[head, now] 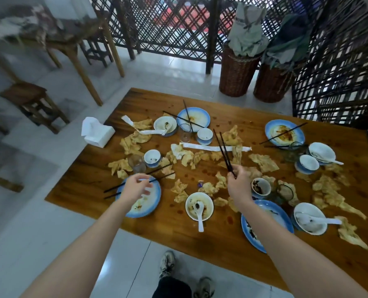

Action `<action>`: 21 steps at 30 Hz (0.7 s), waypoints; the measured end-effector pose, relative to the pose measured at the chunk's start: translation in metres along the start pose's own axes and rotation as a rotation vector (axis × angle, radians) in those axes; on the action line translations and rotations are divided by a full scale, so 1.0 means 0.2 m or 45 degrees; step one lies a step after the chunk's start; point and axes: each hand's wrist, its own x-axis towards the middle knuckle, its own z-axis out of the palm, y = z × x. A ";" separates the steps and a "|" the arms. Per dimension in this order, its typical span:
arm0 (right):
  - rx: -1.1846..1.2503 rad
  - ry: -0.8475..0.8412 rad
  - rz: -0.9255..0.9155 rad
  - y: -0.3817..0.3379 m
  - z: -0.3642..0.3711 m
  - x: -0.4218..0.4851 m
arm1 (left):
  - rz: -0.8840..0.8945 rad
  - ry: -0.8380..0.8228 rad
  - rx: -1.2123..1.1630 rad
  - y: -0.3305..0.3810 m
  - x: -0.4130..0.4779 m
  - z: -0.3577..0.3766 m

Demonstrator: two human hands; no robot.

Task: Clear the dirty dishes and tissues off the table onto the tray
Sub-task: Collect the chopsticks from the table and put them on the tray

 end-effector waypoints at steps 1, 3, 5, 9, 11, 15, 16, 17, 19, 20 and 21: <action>-0.020 -0.008 -0.002 -0.01 0.04 0.00 | 0.013 0.010 0.026 -0.03 0.02 -0.04; -0.031 -0.015 -0.012 -0.04 0.13 0.00 | 0.046 0.029 0.095 -0.09 0.07 -0.11; 0.006 -0.052 -0.018 -0.06 0.21 -0.01 | 0.079 0.055 0.142 -0.13 0.14 -0.17; 0.011 -0.138 0.012 -0.09 0.34 0.01 | 0.169 0.046 0.403 -0.21 0.27 -0.24; 0.000 -0.165 0.023 -0.10 0.38 0.02 | 0.230 -0.003 0.543 -0.22 0.33 -0.25; 0.002 -0.149 0.048 -0.10 0.44 0.05 | 0.347 -0.110 0.893 -0.24 0.42 -0.23; -0.004 -0.139 0.058 -0.09 0.44 0.05 | 0.372 -0.130 0.978 -0.25 0.44 -0.22; -0.004 -0.130 0.070 -0.09 0.44 0.06 | 0.395 -0.140 1.059 -0.26 0.46 -0.21; 0.002 -0.107 0.093 -0.07 0.44 0.07 | 0.434 -0.130 1.183 -0.28 0.48 -0.19; -0.006 -0.095 0.099 -0.07 0.43 0.07 | 0.448 -0.112 1.219 -0.29 0.49 -0.18; -0.027 -0.090 0.099 -0.06 0.42 0.07 | 0.465 -0.091 1.242 -0.30 0.49 -0.17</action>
